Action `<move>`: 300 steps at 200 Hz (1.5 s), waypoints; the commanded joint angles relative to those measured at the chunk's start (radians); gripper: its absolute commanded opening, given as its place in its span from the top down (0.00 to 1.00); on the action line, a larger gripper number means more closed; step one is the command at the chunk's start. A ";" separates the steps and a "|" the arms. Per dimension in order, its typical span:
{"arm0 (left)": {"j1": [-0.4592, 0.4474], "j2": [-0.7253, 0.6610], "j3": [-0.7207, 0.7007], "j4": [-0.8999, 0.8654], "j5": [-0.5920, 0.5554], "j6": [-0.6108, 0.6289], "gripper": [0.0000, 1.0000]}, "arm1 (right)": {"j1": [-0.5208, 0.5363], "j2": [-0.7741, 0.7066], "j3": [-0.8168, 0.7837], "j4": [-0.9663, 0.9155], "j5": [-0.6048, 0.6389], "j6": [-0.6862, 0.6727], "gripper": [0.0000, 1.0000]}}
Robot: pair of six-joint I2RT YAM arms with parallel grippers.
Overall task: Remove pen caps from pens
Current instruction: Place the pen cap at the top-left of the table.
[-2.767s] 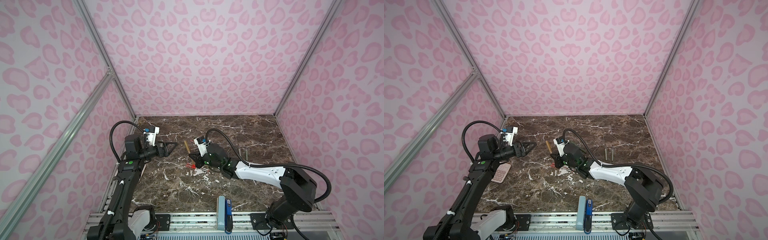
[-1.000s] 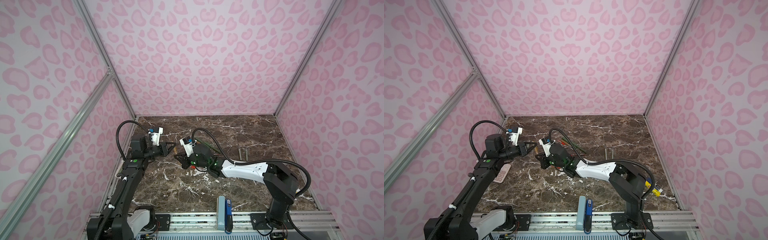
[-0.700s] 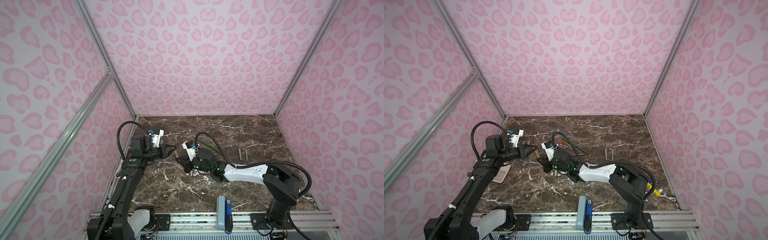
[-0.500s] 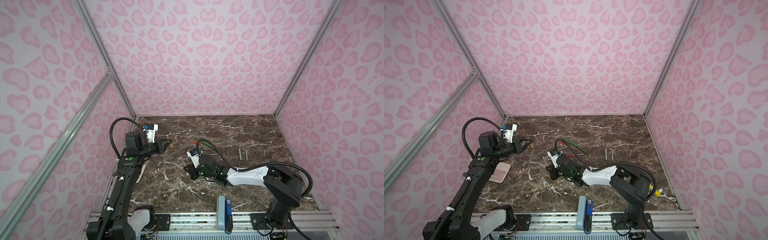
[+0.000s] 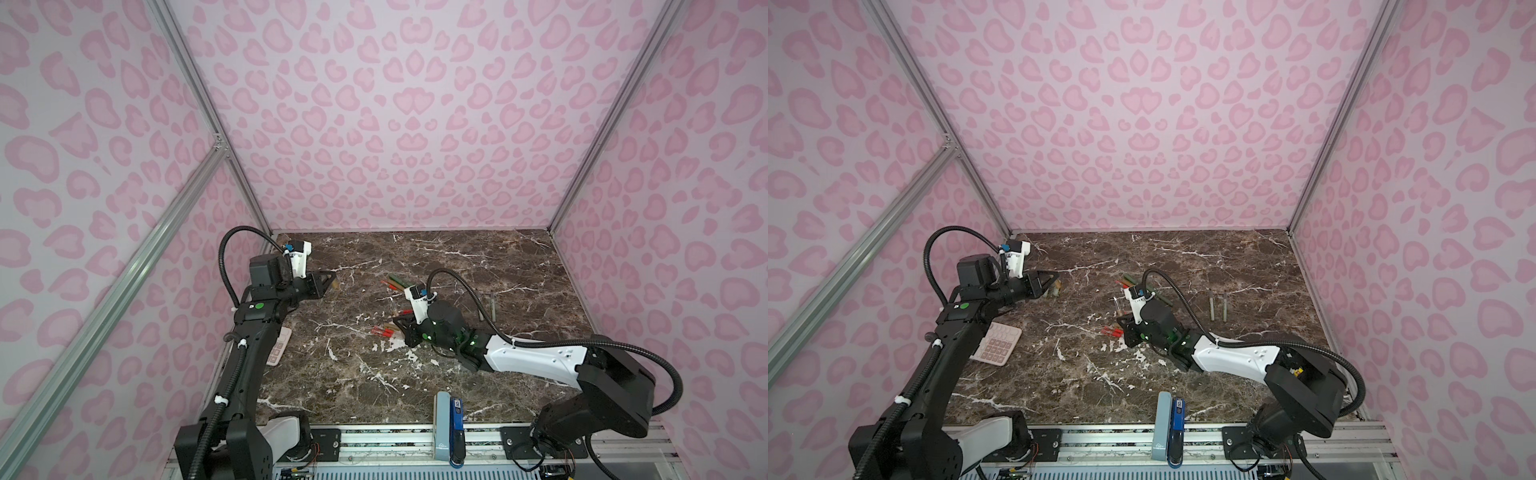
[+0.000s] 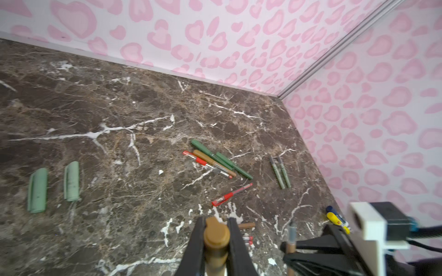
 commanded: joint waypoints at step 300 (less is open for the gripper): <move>-0.127 1.035 0.803 -0.560 -0.509 0.198 0.94 | -0.295 -0.824 -0.262 -0.632 0.287 0.015 1.00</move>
